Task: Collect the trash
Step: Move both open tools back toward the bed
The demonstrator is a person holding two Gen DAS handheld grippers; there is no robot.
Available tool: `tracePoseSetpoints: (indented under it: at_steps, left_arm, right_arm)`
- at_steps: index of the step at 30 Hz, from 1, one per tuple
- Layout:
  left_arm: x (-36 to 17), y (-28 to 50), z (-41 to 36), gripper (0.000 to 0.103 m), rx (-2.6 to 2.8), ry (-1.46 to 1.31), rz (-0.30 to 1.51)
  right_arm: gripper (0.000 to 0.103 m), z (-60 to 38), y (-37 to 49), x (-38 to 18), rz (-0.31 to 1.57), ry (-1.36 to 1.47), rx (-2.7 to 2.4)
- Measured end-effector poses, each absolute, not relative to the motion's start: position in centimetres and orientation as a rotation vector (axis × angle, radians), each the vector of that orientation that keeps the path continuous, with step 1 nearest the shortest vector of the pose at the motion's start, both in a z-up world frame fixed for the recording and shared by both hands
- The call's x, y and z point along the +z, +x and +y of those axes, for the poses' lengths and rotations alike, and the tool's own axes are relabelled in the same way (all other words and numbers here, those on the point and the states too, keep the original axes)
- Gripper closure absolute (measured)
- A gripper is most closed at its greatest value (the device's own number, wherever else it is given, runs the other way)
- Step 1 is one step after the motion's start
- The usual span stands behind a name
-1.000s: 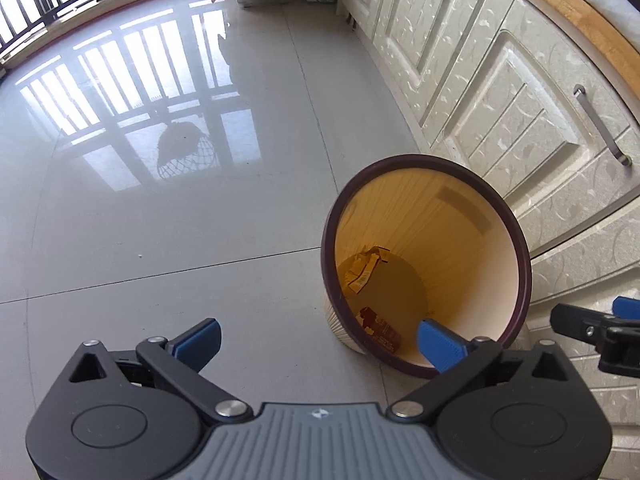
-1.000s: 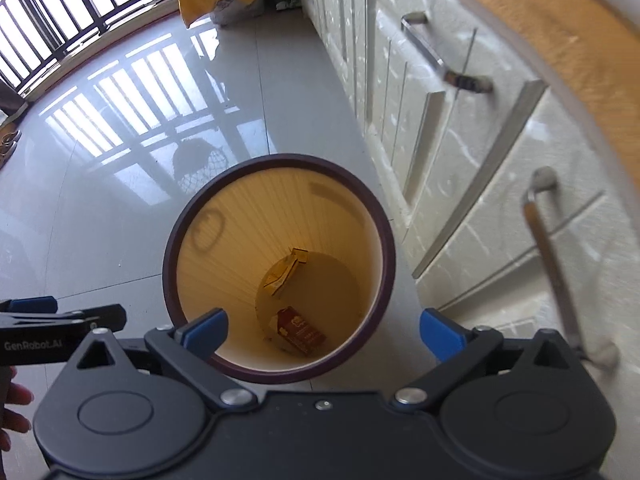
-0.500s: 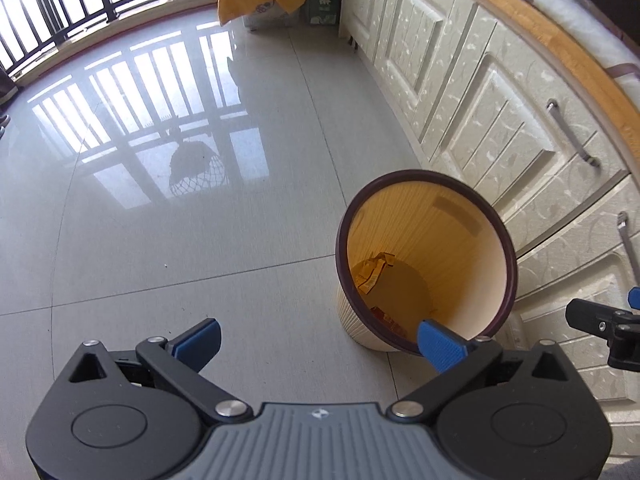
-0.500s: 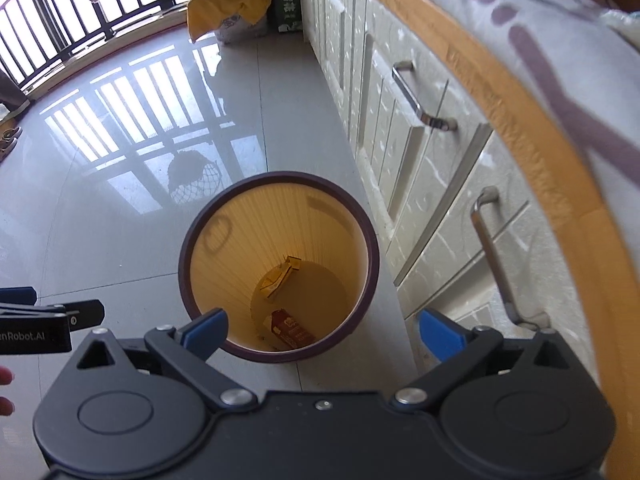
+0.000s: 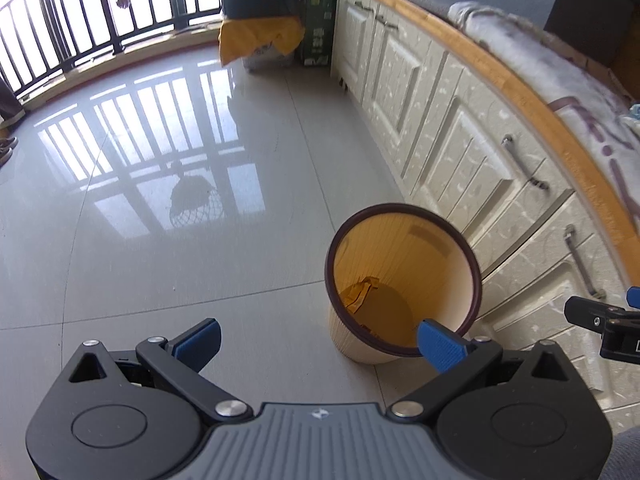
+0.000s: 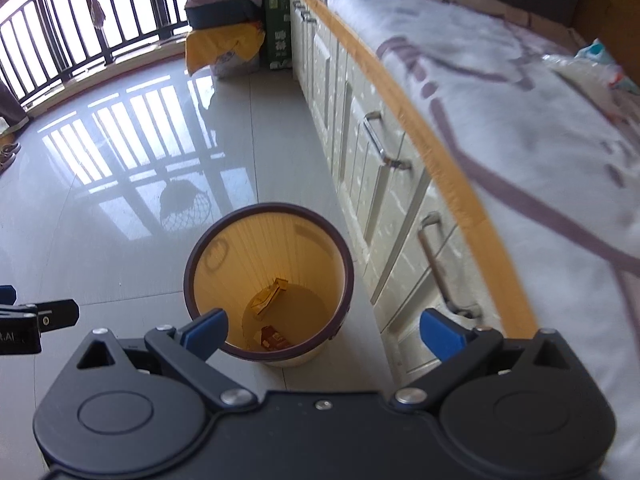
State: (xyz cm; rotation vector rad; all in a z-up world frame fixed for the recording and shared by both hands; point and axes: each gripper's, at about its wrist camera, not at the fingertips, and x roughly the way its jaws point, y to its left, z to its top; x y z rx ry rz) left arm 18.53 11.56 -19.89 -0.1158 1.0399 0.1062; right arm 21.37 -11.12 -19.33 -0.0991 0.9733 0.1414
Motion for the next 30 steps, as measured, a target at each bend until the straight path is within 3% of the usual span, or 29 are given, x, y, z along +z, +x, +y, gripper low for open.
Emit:
tracePoseSetpoints:
  at_steps: [18, 30]
  left_arm:
    - [-12.6, 14.7, 4.7, 0.000, -0.008, -0.078, 0.830]
    - [-10.7, 13.9, -2.0, 0.000, -0.122, -0.034, 0.709]
  right_arm:
    - [0.000, -19.1, 14.4, -12.0, 0.774, -0.046, -0.011]
    - [0.000, -27.7, 9.5, -9.5, 0.666, 0.042, -0.175]
